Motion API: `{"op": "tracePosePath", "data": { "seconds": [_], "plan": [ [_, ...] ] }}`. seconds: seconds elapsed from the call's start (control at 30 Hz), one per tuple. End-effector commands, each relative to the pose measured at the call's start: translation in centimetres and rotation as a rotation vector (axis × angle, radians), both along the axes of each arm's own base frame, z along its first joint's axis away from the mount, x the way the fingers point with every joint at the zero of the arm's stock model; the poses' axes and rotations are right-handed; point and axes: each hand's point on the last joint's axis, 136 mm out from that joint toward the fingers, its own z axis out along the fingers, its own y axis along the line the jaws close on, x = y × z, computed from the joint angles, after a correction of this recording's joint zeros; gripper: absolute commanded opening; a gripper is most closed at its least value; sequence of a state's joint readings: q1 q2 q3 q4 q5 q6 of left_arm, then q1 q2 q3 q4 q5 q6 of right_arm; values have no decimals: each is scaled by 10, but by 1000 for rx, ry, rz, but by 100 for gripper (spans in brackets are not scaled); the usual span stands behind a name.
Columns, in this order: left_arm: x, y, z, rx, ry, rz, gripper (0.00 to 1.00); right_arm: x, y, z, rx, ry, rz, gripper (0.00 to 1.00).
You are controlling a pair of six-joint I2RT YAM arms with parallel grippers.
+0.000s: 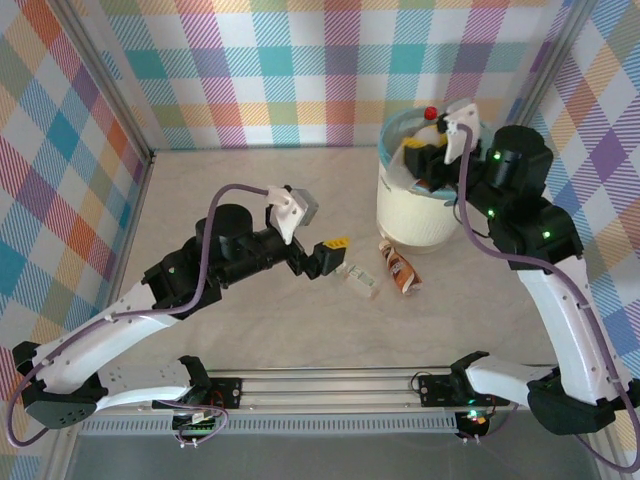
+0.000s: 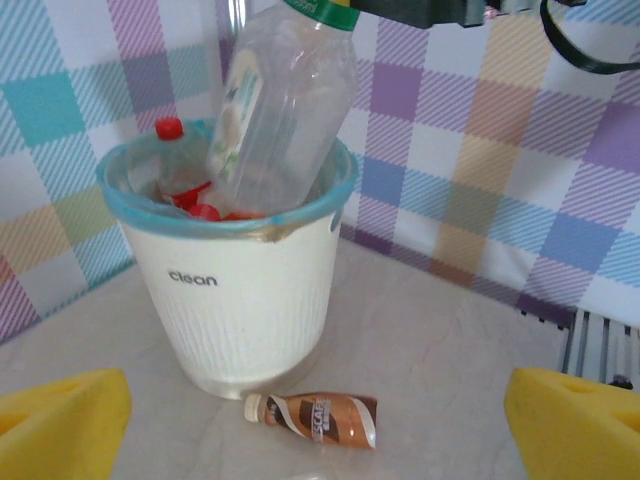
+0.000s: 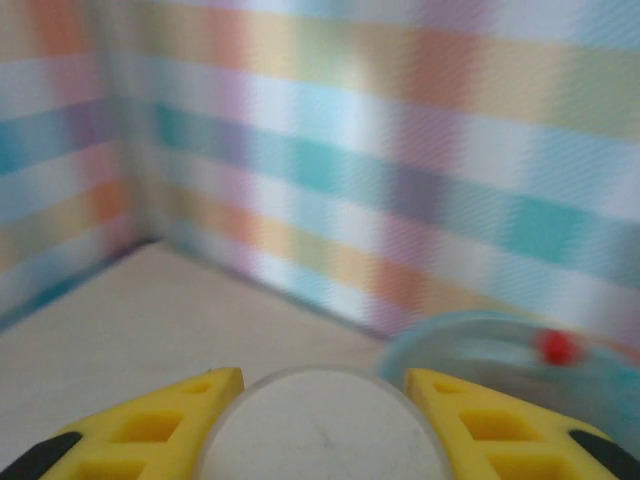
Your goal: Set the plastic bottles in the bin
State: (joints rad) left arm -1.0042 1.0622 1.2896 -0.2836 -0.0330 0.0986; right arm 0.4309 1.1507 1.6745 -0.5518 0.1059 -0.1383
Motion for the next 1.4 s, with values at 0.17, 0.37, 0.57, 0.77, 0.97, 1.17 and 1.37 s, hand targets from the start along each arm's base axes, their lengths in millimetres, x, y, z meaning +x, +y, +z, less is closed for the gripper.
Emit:
{"op": "tracePosePath", "data": {
  "seconds": [0.17, 0.37, 0.57, 0.77, 0.97, 1.17, 1.37],
  "plan": [
    [-2, 7, 4, -50, 11, 27, 96, 55, -79, -7, -256, -97, -492, 29],
    [-2, 11, -3, -58, 34, 44, 96, 83, -86, -38, -336, -113, -564, 30],
    [-2, 14, -8, -61, 55, 53, 96, 104, -103, -79, -382, -25, -612, 31],
    [1, 15, -14, -53, 65, 72, 96, 109, -113, -124, -297, 160, -587, 36],
    [3, 8, -21, -35, 81, 63, 96, 116, -121, -162, -165, 294, -562, 37],
    [3, 5, -25, -24, 90, 56, 96, 131, -134, -202, -74, 389, -576, 39],
    [4, 6, -29, -14, 92, 65, 96, 144, -147, -239, -22, 480, -585, 42]
  ]
}}
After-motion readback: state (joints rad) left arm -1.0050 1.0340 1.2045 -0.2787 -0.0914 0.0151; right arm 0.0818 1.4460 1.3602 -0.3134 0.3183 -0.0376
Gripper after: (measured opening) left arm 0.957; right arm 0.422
